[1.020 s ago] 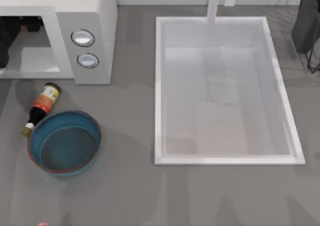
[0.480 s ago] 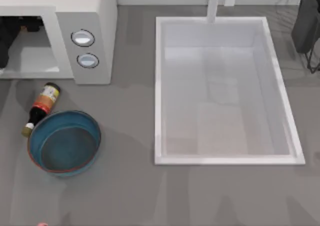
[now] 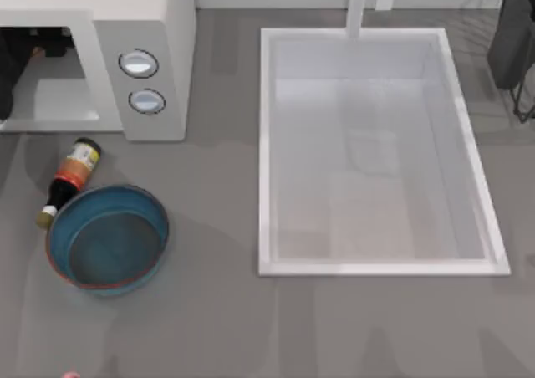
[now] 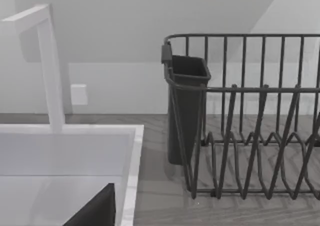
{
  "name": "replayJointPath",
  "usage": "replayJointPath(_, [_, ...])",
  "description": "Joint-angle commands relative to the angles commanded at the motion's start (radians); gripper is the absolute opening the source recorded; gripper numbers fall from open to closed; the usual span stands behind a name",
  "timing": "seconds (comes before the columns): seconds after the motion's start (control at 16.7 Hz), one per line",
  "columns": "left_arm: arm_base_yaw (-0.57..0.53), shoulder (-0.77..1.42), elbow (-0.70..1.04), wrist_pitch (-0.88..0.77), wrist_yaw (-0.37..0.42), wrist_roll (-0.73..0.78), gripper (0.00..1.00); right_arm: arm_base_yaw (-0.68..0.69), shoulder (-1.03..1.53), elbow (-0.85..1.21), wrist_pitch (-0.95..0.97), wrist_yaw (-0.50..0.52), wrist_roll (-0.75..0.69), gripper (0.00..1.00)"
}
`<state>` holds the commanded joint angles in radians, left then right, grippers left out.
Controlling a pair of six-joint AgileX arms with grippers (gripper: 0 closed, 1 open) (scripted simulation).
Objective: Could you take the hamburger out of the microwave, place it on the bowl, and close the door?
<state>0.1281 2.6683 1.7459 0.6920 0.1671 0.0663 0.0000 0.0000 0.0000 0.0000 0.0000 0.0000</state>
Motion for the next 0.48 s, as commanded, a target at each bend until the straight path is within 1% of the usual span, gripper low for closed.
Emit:
replayJointPath(0.18, [0.012, -0.065, -0.159, 0.093, 0.014, 0.004, 0.0, 0.0, 0.0, 0.0, 0.0, 0.0, 0.0, 1.0])
replayJointPath(0.48, [0.053, -0.223, -0.553, 0.306, 0.043, 0.013, 0.0, 0.0, 0.0, 0.0, 0.0, 0.0, 0.0, 1.0])
